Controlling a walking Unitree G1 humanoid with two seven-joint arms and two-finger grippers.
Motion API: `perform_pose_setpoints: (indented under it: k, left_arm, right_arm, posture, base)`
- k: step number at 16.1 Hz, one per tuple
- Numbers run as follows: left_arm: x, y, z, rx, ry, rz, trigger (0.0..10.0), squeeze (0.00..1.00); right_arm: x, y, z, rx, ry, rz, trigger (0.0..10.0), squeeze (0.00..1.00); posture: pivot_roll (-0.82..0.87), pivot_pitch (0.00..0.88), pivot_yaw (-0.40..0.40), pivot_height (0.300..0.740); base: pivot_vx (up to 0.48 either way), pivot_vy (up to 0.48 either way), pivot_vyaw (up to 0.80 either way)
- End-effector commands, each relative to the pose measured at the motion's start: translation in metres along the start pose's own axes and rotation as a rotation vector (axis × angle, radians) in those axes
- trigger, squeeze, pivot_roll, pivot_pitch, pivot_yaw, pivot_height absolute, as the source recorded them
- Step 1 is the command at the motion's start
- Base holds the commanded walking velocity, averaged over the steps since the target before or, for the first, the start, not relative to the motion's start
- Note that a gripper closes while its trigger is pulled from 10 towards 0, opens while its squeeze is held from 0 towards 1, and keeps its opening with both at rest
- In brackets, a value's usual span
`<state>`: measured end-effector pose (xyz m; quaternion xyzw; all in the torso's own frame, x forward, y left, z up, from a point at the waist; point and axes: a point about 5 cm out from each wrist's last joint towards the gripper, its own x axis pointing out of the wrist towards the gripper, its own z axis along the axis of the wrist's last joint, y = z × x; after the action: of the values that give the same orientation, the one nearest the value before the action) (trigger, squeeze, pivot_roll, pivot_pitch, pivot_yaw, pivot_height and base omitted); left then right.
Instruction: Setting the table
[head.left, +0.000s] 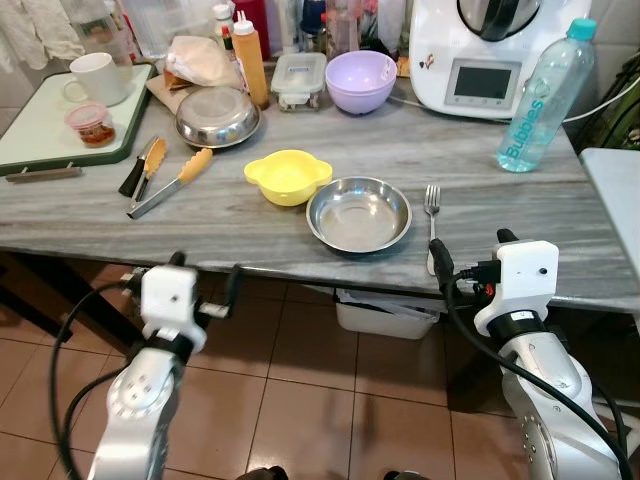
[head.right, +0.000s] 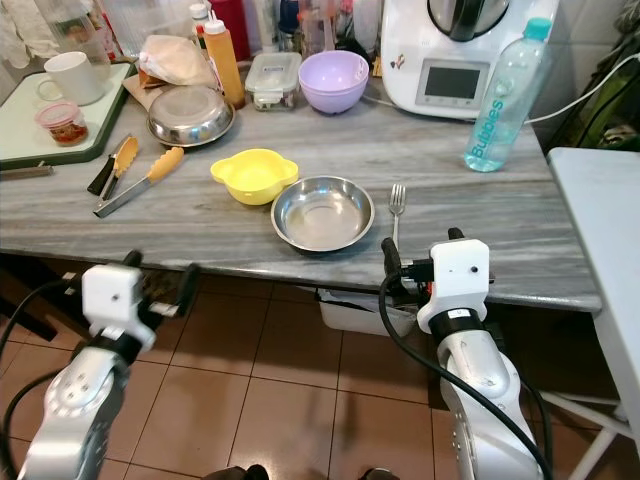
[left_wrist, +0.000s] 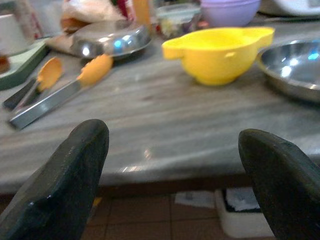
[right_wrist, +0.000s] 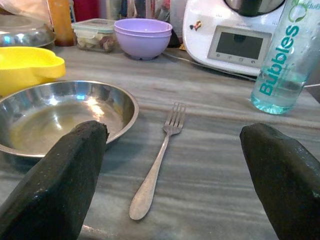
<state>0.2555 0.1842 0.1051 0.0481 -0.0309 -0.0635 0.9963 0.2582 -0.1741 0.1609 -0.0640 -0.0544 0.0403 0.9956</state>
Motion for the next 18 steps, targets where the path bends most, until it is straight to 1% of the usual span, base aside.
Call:
perform_pose_setpoints:
  k: [1, 2, 3, 4, 5, 6, 7, 10, 13, 14, 17, 18]
  left_arm:
    - [-0.011, 0.007, -0.005, 0.022, 0.017, 0.038, 10.0, 0.0]
    - [-0.02, 0.01, -0.011, 0.033, 0.038, 0.06, 10.0, 0.0]
    - [-0.029, 0.012, -0.016, 0.035, 0.057, 0.08, 10.0, 0.0]
    - [-0.034, 0.013, -0.02, 0.033, 0.072, 0.106, 10.0, 0.0]
    - [-0.034, 0.012, -0.021, 0.031, 0.071, 0.111, 10.0, 0.0]
    - [-0.03, 0.011, -0.018, 0.041, 0.056, 0.119, 10.0, 0.0]
    - [-0.029, 0.011, -0.017, 0.046, 0.049, 0.126, 10.0, 0.0]
    - [-0.018, 0.007, -0.01, 0.022, 0.023, 0.125, 10.0, 0.0]
    - [-0.009, 0.003, -0.001, 0.011, -0.001, 0.129, 10.0, 0.0]
    - [-0.005, -0.001, 0.002, 0.013, -0.011, 0.132, 10.0, 0.0]
    - [-0.002, -0.001, 0.003, 0.005, -0.006, 0.137, 10.0, 0.0]
    - [-0.002, -0.001, 0.003, 0.003, -0.002, 0.135, 10.0, 0.0]
  right_arm:
    - [-0.006, -0.004, 0.004, 0.013, -0.021, -0.025, 10.0, 0.0]
    - [-0.01, -0.006, 0.002, 0.027, -0.016, -0.053, 10.0, 0.0]
    - [-0.015, -0.008, -0.002, 0.003, 0.001, -0.085, 10.0, 0.0]
    - [-0.018, -0.008, -0.006, -0.012, 0.022, -0.121, 10.0, 0.0]
    - [-0.017, -0.008, -0.007, -0.034, 0.026, -0.13, 10.0, 0.0]
    - [-0.012, -0.004, -0.007, -0.045, 0.03, -0.118, 10.0, 0.0]
    - [-0.01, -0.003, -0.007, -0.036, 0.03, -0.108, 10.0, 0.0]
    - [-0.002, -0.006, -0.004, -0.03, 0.026, -0.089, 10.0, 0.0]
    - [0.002, -0.007, -0.001, -0.039, 0.01, -0.074, 10.0, 0.0]
    - [0.004, -0.005, 0.004, -0.001, -0.017, -0.047, 10.0, 0.0]
    - [0.009, -0.002, 0.005, 0.029, -0.008, -0.035, 10.0, 0.0]
    - [0.01, 0.0, 0.003, -0.008, 0.009, -0.05, 10.0, 0.0]
  posture:
    - [-0.07, 0.108, 0.052, 0.74]
    - [-0.07, 0.108, 0.048, 0.74]
    - [-0.08, 0.108, 0.045, 0.74]
    - [-0.07, 0.108, 0.042, 0.74]
    - [-0.08, 0.108, 0.038, 0.74]
    - [-0.08, 0.108, 0.038, 0.74]
    - [-0.07, 0.105, 0.033, 0.74]
    - [-0.07, 0.104, 0.031, 0.74]
    - [-0.07, 0.103, 0.031, 0.74]
    - [-0.07, 0.103, 0.03, 0.74]
    - [-0.07, 0.103, 0.031, 0.74]
    - [-0.07, 0.102, 0.033, 0.74]
  base:
    - [0.0, 0.0, 0.0]
    - [0.0, 0.0, 0.0]
    - [0.0, 0.0, 0.0]
    - [0.0, 0.0, 0.0]
    - [0.0, 0.0, 0.0]
    - [0.0, 0.0, 0.0]
    - [0.0, 0.0, 0.0]
    - [0.0, 0.0, -0.76]
    - [0.0, 0.0, -0.77]
    - [0.0, 0.0, 0.0]
    - [0.0, 0.0, 0.0]
    - [0.0, 0.0, 0.0]
